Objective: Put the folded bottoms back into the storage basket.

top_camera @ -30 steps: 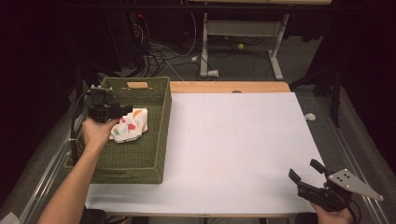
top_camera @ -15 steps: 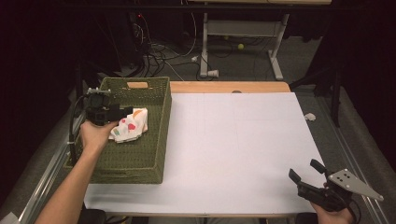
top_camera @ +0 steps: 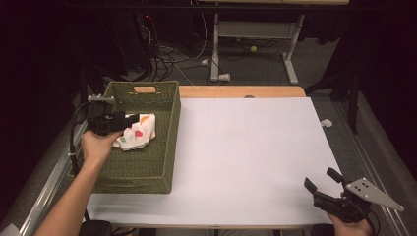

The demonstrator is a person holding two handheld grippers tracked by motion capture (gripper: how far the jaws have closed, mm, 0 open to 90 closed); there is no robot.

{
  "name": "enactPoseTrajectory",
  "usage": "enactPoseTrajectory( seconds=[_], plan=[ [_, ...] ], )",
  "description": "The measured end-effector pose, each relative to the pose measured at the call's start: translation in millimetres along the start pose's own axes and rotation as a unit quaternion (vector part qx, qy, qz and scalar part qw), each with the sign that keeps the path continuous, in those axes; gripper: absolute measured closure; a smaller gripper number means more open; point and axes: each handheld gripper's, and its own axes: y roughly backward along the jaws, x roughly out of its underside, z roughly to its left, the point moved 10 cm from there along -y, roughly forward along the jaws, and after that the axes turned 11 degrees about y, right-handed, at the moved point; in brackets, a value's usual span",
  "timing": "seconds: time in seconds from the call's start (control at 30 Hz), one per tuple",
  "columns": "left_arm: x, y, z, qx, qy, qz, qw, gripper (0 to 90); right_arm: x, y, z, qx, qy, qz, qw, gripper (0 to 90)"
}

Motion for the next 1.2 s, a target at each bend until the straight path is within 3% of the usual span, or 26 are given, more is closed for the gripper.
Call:
enactPoseTrajectory(
  seconds=[0.4, 1.2],
  plan=[
    [6.3, 10.2, -13.4, 0.011, -0.026, -0.012, 0.9995, 35.2, 0.0, 0.4, -0.1, 0.001, -0.001, 0.000, 1.0000, 17.6],
    [18.4, 35.7, -23.6, 0.027, -0.039, -0.043, 0.9979, 35.1, -0.3, 0.4, 0.4, 0.001, 0.003, -0.001, 1.0000, 17.6]
  ],
)
